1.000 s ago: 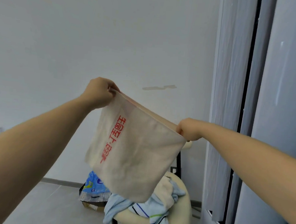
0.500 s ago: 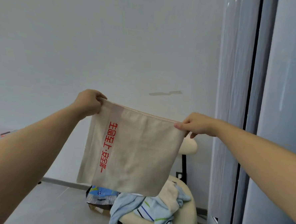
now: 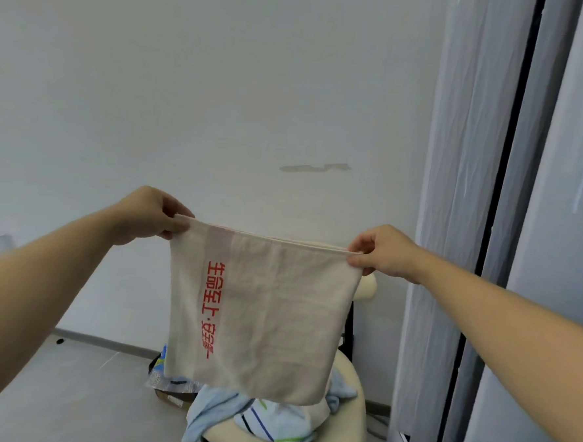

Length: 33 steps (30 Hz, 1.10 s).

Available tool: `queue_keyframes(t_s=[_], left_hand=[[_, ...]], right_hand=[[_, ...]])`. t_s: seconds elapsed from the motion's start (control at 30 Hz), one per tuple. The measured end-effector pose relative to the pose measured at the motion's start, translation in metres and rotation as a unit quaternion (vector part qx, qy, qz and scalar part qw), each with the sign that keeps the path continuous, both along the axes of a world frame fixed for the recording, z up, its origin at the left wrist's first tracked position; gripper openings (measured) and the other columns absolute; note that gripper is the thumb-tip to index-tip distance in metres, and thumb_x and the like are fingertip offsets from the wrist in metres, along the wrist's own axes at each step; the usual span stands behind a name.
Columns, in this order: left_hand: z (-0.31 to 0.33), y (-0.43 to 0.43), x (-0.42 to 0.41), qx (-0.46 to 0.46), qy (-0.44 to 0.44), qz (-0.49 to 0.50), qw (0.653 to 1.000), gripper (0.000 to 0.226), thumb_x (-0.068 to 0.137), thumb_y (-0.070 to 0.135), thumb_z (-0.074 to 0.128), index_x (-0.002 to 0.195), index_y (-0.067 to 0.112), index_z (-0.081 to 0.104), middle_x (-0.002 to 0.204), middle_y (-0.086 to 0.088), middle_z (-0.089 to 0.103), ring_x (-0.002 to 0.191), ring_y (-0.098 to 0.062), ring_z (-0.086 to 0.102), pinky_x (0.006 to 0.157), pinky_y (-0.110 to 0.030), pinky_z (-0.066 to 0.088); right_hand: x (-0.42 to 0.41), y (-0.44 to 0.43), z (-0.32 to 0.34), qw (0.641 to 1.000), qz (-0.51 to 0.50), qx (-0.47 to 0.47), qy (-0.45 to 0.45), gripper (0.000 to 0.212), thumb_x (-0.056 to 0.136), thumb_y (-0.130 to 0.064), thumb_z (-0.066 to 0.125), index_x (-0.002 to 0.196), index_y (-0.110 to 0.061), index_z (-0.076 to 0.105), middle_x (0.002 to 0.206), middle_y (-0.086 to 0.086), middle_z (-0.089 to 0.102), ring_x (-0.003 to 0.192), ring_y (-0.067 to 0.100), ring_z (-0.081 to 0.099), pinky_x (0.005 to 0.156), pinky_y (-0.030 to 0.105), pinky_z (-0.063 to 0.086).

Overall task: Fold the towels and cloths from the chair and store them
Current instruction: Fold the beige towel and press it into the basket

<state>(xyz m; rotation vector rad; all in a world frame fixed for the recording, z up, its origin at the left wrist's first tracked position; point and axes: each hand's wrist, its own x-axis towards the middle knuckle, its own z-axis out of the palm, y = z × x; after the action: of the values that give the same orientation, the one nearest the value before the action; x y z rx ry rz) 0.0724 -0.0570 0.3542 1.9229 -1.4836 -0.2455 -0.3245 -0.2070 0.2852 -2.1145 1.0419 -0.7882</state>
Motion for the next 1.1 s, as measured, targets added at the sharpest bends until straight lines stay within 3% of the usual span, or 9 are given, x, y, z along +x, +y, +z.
queue_keyframes(t_s=[0.13, 0.33, 0.47, 0.53, 0.6, 0.7, 0.8, 0.93, 1.1], left_hand=[[0.001, -0.01, -0.006, 0.0, 0.001, -0.001, 1.0, 0.016, 0.085, 0.001, 0.074, 0.098, 0.01, 0.076, 0.092, -0.007, 0.075, 0.089, -0.025, 0.071, 0.075, -0.031, 0.057], [0.008, -0.019, -0.026, -0.073, -0.017, 0.001, 0.997, 0.013, 0.098, 0.021, 0.059, 0.1, 0.01, 0.065, 0.096, -0.009, 0.068, 0.079, -0.021, 0.064, 0.06, -0.027, 0.049], [0.017, -0.019, -0.054, -0.125, 0.024, -0.016, 0.992, 0.018, 0.099, 0.03, 0.057, 0.104, 0.013, 0.057, 0.089, -0.008, 0.07, 0.075, -0.024, 0.069, 0.062, -0.036, 0.058], [0.024, -0.017, -0.069, -0.146, 0.01, -0.035, 0.989, 0.02, 0.098, 0.034, 0.06, 0.102, 0.016, 0.053, 0.079, -0.006, 0.073, 0.065, -0.021, 0.071, 0.064, -0.038, 0.058], [0.031, -0.016, -0.083, -0.148, -0.042, -0.046, 0.987, 0.023, 0.097, 0.036, 0.061, 0.1, 0.017, 0.048, 0.077, -0.003, 0.072, 0.061, -0.017, 0.07, 0.059, -0.033, 0.055], [0.037, -0.019, -0.101, -0.146, -0.093, -0.073, 0.982, 0.028, 0.096, 0.036, 0.063, 0.098, 0.017, 0.043, 0.081, -0.004, 0.066, 0.058, -0.017, 0.068, 0.05, -0.026, 0.05], [0.036, -0.022, -0.113, -0.132, -0.124, -0.105, 0.978, 0.032, 0.094, 0.035, 0.066, 0.095, 0.017, 0.04, 0.079, -0.003, 0.063, 0.056, -0.019, 0.066, 0.046, -0.022, 0.044], [0.032, -0.02, -0.119, -0.123, -0.148, -0.13, 0.973, 0.034, 0.093, 0.036, 0.068, 0.095, 0.017, 0.039, 0.074, -0.001, 0.06, 0.053, -0.015, 0.059, 0.043, -0.015, 0.039], [0.024, -0.015, -0.117, -0.117, -0.117, -0.141, 0.976, 0.037, 0.092, 0.035, 0.069, 0.095, 0.016, 0.037, 0.073, 0.003, 0.059, 0.054, -0.014, 0.055, 0.044, -0.017, 0.039]], right_hand=[[-0.001, -0.01, 0.004, 0.997, 0.006, -0.006, 0.078, 0.023, 0.083, -0.01, 0.078, 0.104, -0.017, 0.073, 0.08, 0.005, 0.066, 0.067, 0.02, 0.066, 0.071, 0.033, 0.061], [0.01, 0.003, 0.02, 0.955, 0.038, -0.016, 0.294, 0.007, 0.085, -0.008, 0.07, 0.085, -0.008, 0.063, 0.084, 0.011, 0.073, 0.07, 0.016, 0.074, 0.063, 0.028, 0.058], [0.023, 0.023, 0.031, 0.879, 0.025, -0.049, 0.474, 0.015, 0.084, -0.01, 0.069, 0.078, -0.014, 0.055, 0.086, 0.008, 0.074, 0.062, 0.016, 0.062, 0.055, 0.023, 0.049], [0.031, 0.029, 0.033, 0.85, 0.028, -0.049, 0.524, 0.015, 0.083, -0.021, 0.075, 0.086, -0.014, 0.063, 0.097, 0.006, 0.074, 0.073, 0.017, 0.062, 0.063, 0.027, 0.052], [0.038, 0.032, 0.038, 0.887, 0.028, -0.055, 0.457, 0.031, 0.082, -0.039, 0.078, 0.104, -0.02, 0.068, 0.108, -0.002, 0.071, 0.093, 0.017, 0.065, 0.079, 0.031, 0.054], [0.057, 0.045, 0.056, 0.983, 0.025, -0.065, 0.168, 0.046, 0.083, -0.055, 0.074, 0.117, -0.025, 0.066, 0.109, -0.009, 0.068, 0.098, 0.01, 0.065, 0.082, 0.026, 0.052], [0.079, 0.056, 0.075, 0.997, 0.027, -0.06, -0.035, 0.046, 0.083, -0.054, 0.074, 0.119, -0.026, 0.067, 0.107, -0.009, 0.069, 0.098, 0.009, 0.066, 0.081, 0.027, 0.055], [0.099, 0.067, 0.089, 0.993, 0.046, -0.081, -0.067, 0.034, 0.086, -0.046, 0.074, 0.113, -0.027, 0.071, 0.104, -0.01, 0.071, 0.093, 0.004, 0.066, 0.076, 0.02, 0.048], [0.112, 0.072, 0.09, 0.99, 0.022, -0.133, -0.027, 0.02, 0.092, -0.036, 0.07, 0.101, -0.019, 0.074, 0.099, -0.005, 0.072, 0.094, 0.012, 0.066, 0.085, 0.029, 0.054]])
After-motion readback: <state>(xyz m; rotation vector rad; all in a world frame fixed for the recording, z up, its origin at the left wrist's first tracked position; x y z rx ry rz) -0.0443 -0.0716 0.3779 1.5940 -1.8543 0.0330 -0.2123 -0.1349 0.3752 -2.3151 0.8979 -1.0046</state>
